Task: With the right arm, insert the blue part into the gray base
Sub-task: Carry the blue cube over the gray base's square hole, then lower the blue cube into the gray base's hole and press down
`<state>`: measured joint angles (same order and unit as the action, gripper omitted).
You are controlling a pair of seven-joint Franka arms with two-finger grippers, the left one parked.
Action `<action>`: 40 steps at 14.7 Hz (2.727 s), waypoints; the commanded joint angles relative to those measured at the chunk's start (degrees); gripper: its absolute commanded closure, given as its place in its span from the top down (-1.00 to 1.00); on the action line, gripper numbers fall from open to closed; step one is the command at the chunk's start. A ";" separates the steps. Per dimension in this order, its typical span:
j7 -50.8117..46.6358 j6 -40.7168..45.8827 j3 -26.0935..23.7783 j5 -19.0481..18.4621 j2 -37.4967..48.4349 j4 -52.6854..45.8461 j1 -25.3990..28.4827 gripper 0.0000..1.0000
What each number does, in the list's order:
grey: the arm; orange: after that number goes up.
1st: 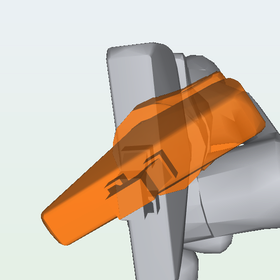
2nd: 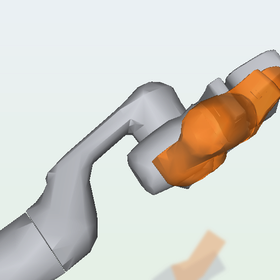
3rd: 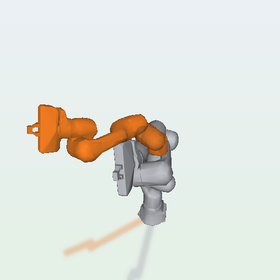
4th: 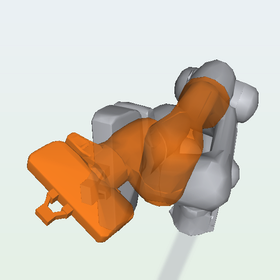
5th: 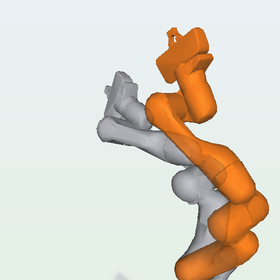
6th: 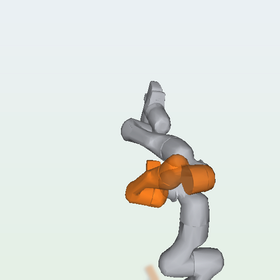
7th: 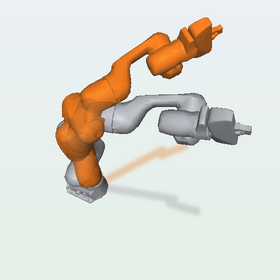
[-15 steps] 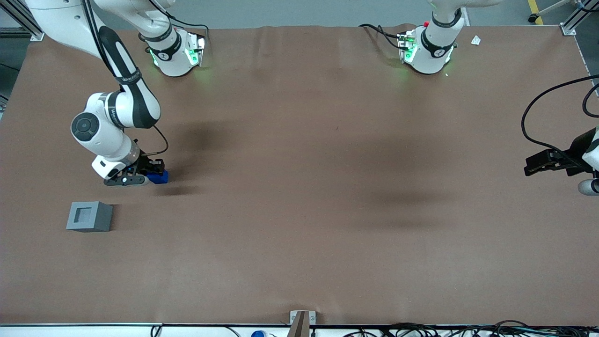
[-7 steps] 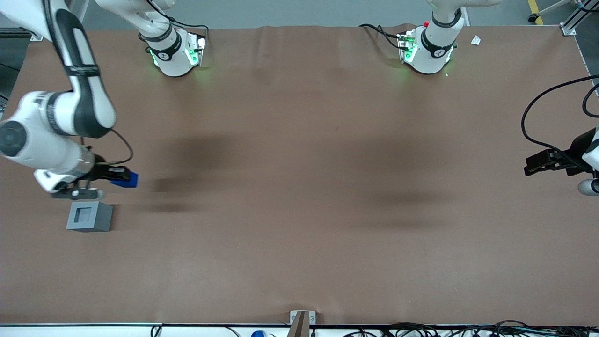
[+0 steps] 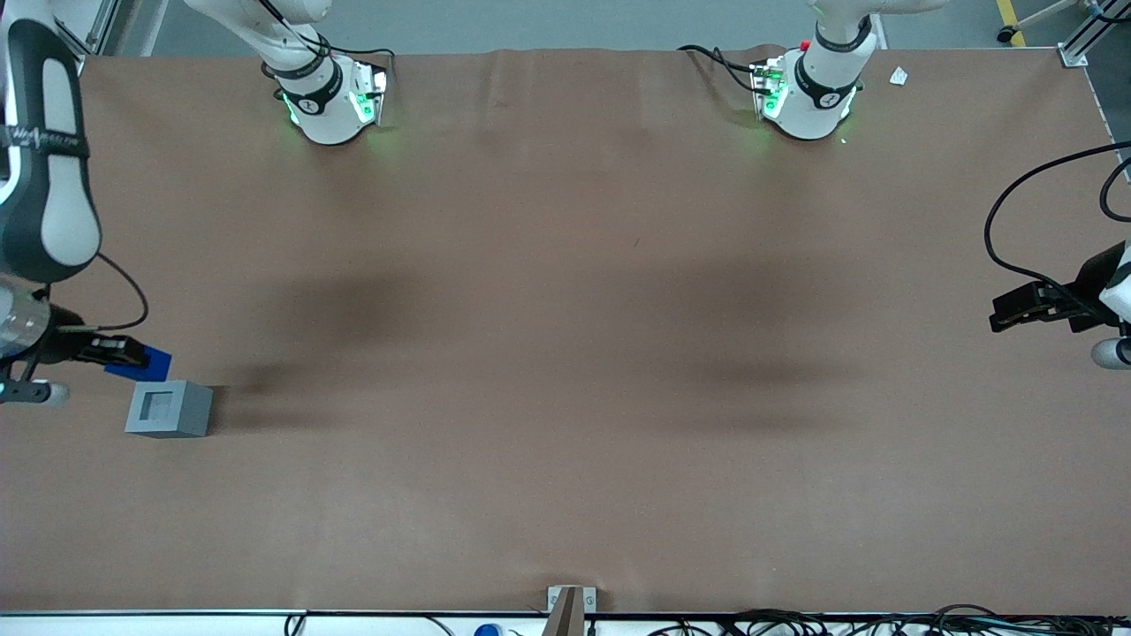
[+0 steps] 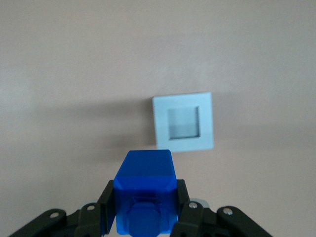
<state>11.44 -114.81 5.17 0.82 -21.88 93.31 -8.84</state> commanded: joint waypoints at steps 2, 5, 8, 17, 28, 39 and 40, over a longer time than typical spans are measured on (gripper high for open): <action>4.02 1.61 -0.86 0.24 -8.96 -9.19 -2.85 -0.98; 5.34 1.00 -0.77 0.24 -11.51 -9.81 -3.29 -0.98; 5.52 0.91 -0.77 0.24 -12.48 -9.81 -3.38 -0.98; 6.49 0.20 -0.86 0.41 -13.89 -10.42 -4.52 -0.98; 5.87 0.20 -1.04 1.03 -15.56 -12.45 -4.17 -0.98; 6.05 0.11 -1.04 1.03 -16.09 -12.36 -4.17 -0.98; 6.05 -0.15 -1.04 1.03 -16.09 -12.36 -4.17 -0.98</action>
<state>17.33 -114.97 4.65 1.25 -37.12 82.25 -12.49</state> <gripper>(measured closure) 0.489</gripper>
